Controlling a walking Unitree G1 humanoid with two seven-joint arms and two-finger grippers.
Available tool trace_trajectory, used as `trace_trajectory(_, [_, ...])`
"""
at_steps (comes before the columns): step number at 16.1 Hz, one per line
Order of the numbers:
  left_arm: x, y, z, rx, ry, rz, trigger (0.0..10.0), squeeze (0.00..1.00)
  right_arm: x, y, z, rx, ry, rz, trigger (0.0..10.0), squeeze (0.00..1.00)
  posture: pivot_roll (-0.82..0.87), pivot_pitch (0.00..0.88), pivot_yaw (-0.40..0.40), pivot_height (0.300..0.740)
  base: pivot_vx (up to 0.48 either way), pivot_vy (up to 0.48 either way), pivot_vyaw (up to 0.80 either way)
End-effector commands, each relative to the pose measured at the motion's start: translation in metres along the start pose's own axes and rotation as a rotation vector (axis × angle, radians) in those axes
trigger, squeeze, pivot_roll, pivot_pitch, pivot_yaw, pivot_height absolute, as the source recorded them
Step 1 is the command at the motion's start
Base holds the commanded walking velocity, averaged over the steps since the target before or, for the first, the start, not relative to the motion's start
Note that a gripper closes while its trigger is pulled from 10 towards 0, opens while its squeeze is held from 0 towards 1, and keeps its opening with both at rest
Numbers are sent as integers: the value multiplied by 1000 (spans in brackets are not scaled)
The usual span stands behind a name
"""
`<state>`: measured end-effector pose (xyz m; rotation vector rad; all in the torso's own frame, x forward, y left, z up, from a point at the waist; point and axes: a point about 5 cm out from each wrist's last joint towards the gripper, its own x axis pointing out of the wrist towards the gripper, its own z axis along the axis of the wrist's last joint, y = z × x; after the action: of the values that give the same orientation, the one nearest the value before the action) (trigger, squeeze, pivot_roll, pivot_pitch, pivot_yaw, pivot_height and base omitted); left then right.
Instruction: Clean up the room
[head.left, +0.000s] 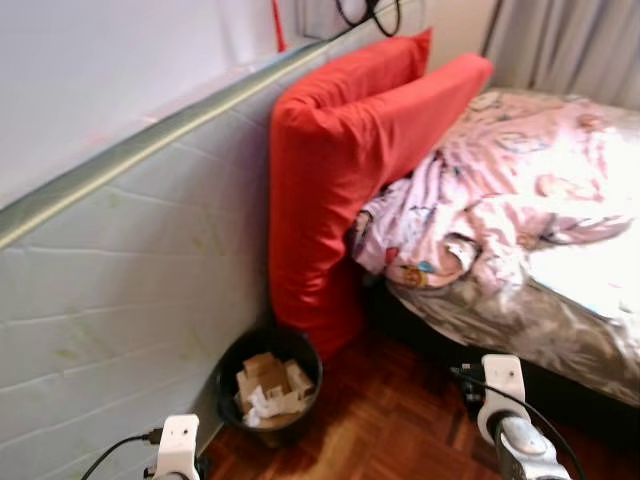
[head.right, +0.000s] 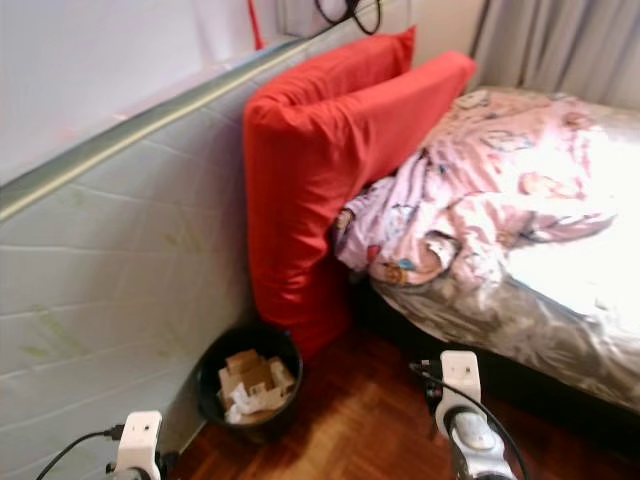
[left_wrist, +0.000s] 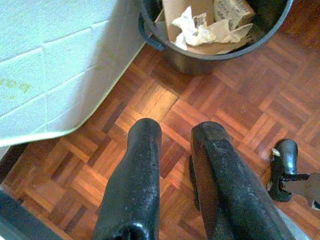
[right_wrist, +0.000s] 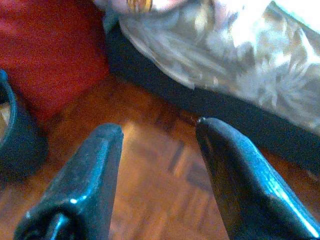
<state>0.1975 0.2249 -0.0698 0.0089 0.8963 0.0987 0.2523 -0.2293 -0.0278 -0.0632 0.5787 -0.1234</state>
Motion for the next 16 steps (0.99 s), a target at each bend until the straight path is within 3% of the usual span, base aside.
trace_trajectory(1, [-1,2,-2,26,12,8,10000,0,0,-1,7,27,-78,-29,10000,0,-46,0,50,740,0,0,0])
trace_trajectory(4, [0,2,-1,26,8,8,10000,0,-2,-1,12,37,-139,-40,10000,0,-59,0,46,740,0,0,0])
trace_trajectory(5, [0,2,-1,26,7,7,10000,0,1,-5,35,34,-259,-46,10000,0,-60,0,44,740,0,0,0])
trace_trajectory(6, [0,2,-1,23,6,8,10000,0,0,-10,77,40,-475,-62,10000,0,-60,0,44,740,0,0,0])
trace_trajectory(12, [0,2,0,14,-3,19,10000,0,-8,-24,138,71,-743,-126,10000,0,-94,0,35,740,0,0,0])
trace_trajectory(14, [0,2,0,11,-6,20,10000,0,-9,-22,138,-2,-744,-110,10000,0,-103,0,27,740,0,0,0])
trace_trajectory(16, [0,2,0,10,-7,21,10000,0,-4,-28,104,-19,-580,-129,10000,0,-106,0,28,740,0,0,0])
